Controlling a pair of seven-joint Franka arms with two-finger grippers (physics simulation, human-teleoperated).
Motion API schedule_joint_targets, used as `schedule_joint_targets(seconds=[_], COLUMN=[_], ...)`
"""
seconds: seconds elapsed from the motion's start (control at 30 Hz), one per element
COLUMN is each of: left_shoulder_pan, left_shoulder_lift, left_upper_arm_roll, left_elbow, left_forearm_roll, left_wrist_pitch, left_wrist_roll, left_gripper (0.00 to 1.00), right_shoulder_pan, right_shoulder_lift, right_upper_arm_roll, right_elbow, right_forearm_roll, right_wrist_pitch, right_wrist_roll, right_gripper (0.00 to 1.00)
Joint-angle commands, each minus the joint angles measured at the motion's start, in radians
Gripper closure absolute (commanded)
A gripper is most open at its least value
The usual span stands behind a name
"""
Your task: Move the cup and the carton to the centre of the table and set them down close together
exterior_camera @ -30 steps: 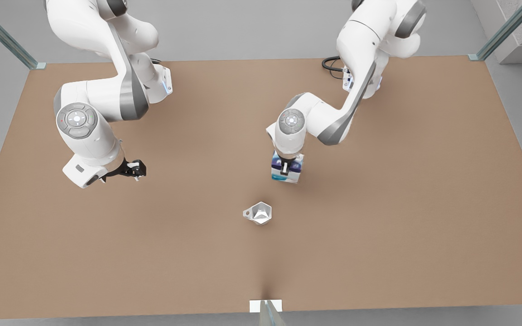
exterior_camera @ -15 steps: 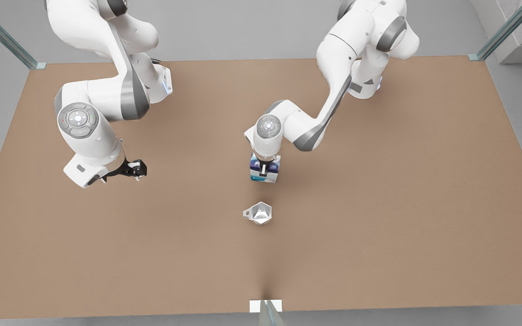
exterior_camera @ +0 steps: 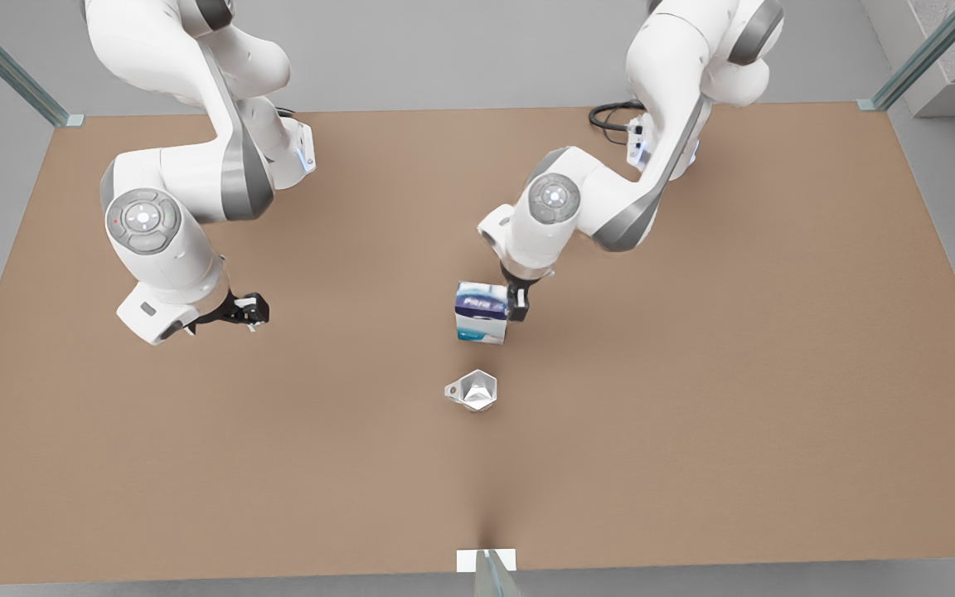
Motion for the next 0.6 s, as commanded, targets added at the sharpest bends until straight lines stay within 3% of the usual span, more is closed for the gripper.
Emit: schedule_joint_targets(seconds=[0.0, 0.1, 0.13, 0.2, 0.27, 0.43, 0.5, 0.57], left_shoulder_pan=[0.007, 0.030, 0.122, 0.481, 0.655, 0.650, 0.662, 0.629], left_shoulder_lift=[-0.006, -0.095, -0.128, -0.130, -0.145, -0.193, -0.196, -0.205], left_upper_arm_roll=[0.001, 0.135, 0.129, 0.063, 0.080, -0.068, -0.051, 0.058], left_elbow=[0.034, 0.054, 0.045, 0.059, 0.057, 0.046, 0.049, 0.063], left_forearm_roll=[-0.022, 0.002, 0.121, 0.145, 0.153, 0.303, 0.285, 0.217], left_wrist_pitch=[-0.054, -0.210, -0.246, -0.293, -0.303, -0.321, -0.324, -0.359], left_wrist_roll=[-0.098, -0.800, -0.906, -0.903, -0.904, -0.998, -0.923, -0.857], left_gripper=[0.00, 0.00, 0.00, 0.00, 0.00, 0.00, 0.00, 0.00], right_shoulder_pan=[0.000, 0.006, 0.008, 0.006, 0.008, 0.009, 0.011, 0.011], right_shoulder_lift=[0.000, -0.005, -0.006, -0.006, -0.006, -0.005, -0.005, -0.006], right_upper_arm_roll=[0.000, 0.000, 0.000, 0.000, 0.000, 0.000, 0.000, 0.000], right_elbow=[0.000, 0.000, 0.000, 0.000, 0.000, 0.000, 0.000, 0.000], right_forearm_roll=[0.000, 0.000, 0.002, 0.008, 0.008, 0.008, 0.008, 0.008], right_wrist_pitch=[-0.001, -0.004, -0.005, -0.004, -0.004, -0.004, -0.004, -0.004], right_wrist_roll=[0.000, 0.000, 0.000, 0.000, 0.000, 0.000, 0.000, 0.032], right_gripper=[0.00, 0.00, 0.00, 0.00, 0.00, 0.00, 0.00, 0.00])
